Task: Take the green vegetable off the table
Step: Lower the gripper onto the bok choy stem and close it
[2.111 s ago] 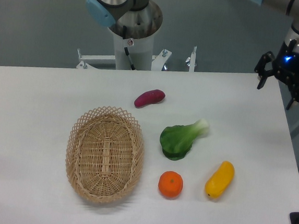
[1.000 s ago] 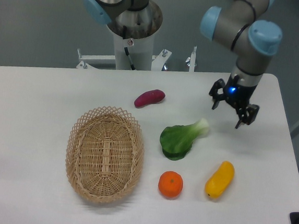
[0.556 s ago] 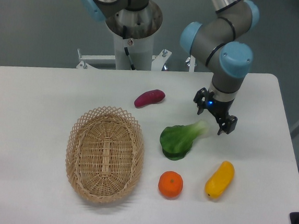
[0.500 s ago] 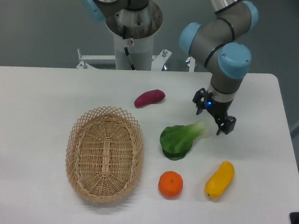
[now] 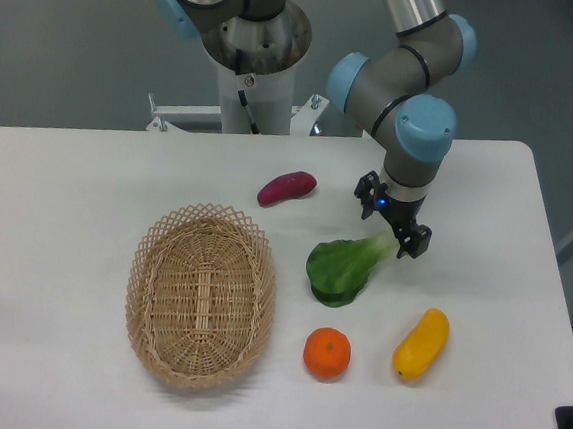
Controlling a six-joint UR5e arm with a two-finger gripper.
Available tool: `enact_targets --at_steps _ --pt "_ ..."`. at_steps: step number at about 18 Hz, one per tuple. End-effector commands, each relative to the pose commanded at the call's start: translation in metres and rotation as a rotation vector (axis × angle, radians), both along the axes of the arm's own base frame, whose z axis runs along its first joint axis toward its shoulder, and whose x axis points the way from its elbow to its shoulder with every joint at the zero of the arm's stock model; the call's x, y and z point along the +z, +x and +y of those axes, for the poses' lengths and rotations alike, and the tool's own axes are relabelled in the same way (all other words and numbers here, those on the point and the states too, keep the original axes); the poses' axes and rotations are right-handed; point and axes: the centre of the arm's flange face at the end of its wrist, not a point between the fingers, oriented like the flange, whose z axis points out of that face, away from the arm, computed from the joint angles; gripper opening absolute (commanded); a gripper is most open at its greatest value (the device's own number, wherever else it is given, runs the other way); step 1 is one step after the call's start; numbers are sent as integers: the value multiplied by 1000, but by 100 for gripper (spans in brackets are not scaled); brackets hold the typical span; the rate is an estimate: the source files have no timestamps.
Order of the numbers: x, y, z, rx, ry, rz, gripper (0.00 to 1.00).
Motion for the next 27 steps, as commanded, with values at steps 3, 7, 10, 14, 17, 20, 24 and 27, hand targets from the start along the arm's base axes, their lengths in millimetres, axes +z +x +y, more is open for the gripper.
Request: enact_targets --at_steps 3,7,10,14,17,20,24,27 --pt "-6 0 1 0 -17 -1 100" --pt "-9 2 7 -10 -21 1 96" --pt "-12 2 7 -10 -15 15 87" --pt "-10 1 6 -9 -11 19 72" --pt "-7 0 7 -8 -9 24 58" --pt "-6 0 7 -8 -6 26 46" --pt "-3 -2 8 -8 -3 35 44" --pt "-1 -3 9 -8 -1 38 34"
